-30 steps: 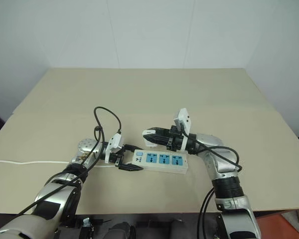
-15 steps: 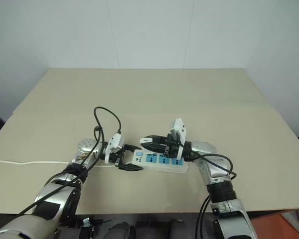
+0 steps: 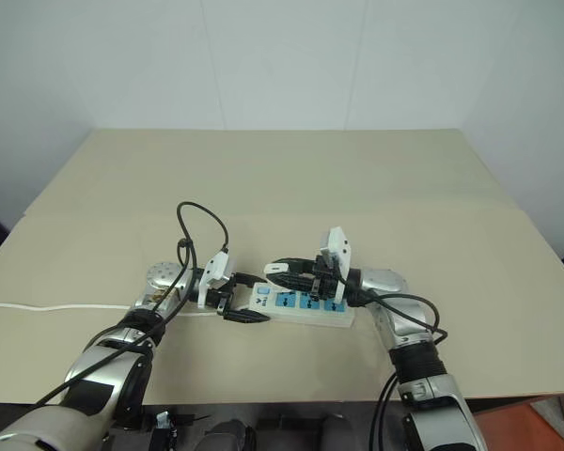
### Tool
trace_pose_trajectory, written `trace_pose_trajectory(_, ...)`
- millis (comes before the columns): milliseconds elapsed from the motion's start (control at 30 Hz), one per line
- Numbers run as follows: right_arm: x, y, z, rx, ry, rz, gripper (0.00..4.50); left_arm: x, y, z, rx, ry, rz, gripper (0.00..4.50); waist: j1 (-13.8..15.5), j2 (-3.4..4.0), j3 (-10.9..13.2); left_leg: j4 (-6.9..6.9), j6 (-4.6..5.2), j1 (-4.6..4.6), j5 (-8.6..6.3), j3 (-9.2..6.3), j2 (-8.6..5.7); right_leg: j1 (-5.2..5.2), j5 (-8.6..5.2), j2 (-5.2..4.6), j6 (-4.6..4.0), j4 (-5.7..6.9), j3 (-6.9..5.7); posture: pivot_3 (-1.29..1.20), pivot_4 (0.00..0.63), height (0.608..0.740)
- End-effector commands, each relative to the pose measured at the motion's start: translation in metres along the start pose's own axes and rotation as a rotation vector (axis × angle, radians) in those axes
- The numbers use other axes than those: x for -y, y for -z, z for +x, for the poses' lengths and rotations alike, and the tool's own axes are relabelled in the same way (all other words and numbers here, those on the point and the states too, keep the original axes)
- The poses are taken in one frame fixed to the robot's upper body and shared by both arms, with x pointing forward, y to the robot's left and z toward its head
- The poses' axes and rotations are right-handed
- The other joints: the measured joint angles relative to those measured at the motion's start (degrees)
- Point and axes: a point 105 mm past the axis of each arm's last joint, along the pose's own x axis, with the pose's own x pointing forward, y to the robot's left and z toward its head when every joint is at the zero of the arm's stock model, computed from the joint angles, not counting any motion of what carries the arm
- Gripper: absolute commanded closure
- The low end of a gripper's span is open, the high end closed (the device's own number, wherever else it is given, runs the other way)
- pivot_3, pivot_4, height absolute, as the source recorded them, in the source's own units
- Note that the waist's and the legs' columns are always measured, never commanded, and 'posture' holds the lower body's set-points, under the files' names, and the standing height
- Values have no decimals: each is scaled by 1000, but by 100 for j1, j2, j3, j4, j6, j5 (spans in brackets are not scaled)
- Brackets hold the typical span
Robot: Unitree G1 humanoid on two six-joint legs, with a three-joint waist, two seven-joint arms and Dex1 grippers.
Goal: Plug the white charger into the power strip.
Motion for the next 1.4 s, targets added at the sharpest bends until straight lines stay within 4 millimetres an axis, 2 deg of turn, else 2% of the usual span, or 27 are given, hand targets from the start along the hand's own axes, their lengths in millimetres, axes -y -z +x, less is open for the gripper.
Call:
trace_pose_trajectory(33, 5, 8, -9, -38, 35, -5, 3368, 3, 3, 0, -7, 15, -6, 1213, 2, 0, 0, 0, 0, 0, 0, 0, 0, 0, 0, 0, 0, 0, 0, 0, 150, 740)
trace_pose_trajectory(300, 3, 13, -12, -36, 33, -10, 3368, 3, 2, -1, -9, 13, -6, 1213, 3, 0, 0, 0, 0, 1, 0, 0, 0, 1, 0, 0, 0, -1, 0, 0, 150, 740)
trace_pose_trajectory(800, 2, 23, -35, -49, 37, -39, 3368, 3, 3, -2, -9, 13, -9, 1213, 15, 1, -1, 0, 0, 6, 0, 0, 0, 9, 0, 0, 1, -22, 0, 0, 150, 740)
trace_pose_trajectory(1200, 5, 27, -31, -83, -6, -67, 3368, 2, 1, -1, -10, 18, -7, 1213, 13, 1, -1, 0, 0, 6, 0, 1, -1, 9, 0, -1, 1, -23, 1, 0, 150, 740)
trace_pose_trajectory(1400, -2, 40, -26, -118, -56, -101, 3368, 2, 1, 0, -9, 20, -8, 1213, 11, 1, -2, 1, 0, 8, 0, 1, 0, 10, 0, -1, 1, -23, 1, 0, 150, 740)
